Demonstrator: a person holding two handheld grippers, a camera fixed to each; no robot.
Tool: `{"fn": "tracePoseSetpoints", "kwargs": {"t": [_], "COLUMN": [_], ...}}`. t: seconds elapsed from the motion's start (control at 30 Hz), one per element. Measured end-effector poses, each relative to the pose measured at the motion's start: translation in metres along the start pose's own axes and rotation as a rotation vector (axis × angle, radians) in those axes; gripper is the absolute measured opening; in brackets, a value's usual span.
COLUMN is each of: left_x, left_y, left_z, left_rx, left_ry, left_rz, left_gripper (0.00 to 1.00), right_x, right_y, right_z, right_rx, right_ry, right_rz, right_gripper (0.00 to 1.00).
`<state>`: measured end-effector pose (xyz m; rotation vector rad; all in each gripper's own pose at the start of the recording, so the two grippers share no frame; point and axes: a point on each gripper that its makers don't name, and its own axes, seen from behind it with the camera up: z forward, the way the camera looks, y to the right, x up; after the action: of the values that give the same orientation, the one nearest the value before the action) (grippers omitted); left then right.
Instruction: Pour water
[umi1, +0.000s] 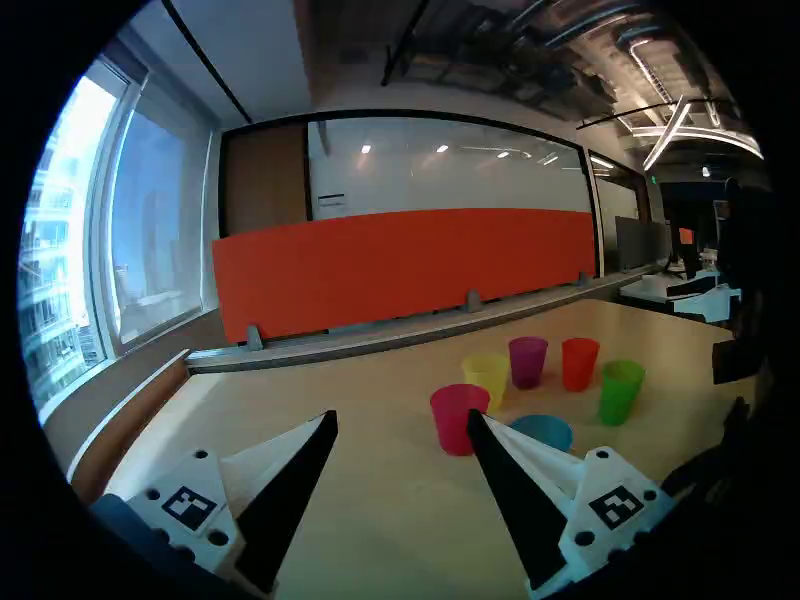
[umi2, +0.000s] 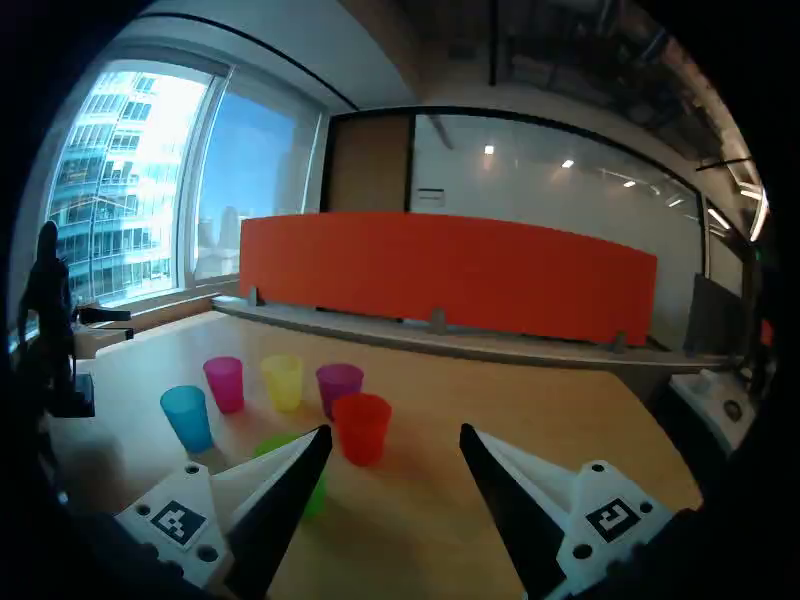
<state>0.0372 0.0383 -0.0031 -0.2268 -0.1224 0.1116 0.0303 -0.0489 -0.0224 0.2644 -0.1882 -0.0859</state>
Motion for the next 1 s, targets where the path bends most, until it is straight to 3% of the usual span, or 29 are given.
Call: {"fn": "tracePoseSetpoints", "kwargs": {"t": [0.17,0.47,0.77,1.0], "left_x": [0.005,0.018,0.028,0.032], "left_y": [-0.01,-0.016,-0.018,-0.018], "left_z": [-0.002,-0.007,-0.007,-0.007], "left_rx": [0.05,0.097,0.135,0.153], "left_ry": [0.038,0.111,0.149,0.176], "left_rz": [-0.04,-0.082,-0.113,-0.096], "left_gripper": [0.96,0.96,0.96,0.96], "right_x": [0.008,0.026,0.028,0.025], "right_y": [0.009,0.029,0.033,0.033], "right_z": [0.003,-0.002,-0.002,-0.001], "right_rx": [-0.069,-0.188,-0.243,-0.248], "right_ry": [0.056,0.163,0.189,0.183], "right_rz": [0.027,0.063,0.039,0.06], "right_gripper": [0.99,0.99,0.99,0.99]}}
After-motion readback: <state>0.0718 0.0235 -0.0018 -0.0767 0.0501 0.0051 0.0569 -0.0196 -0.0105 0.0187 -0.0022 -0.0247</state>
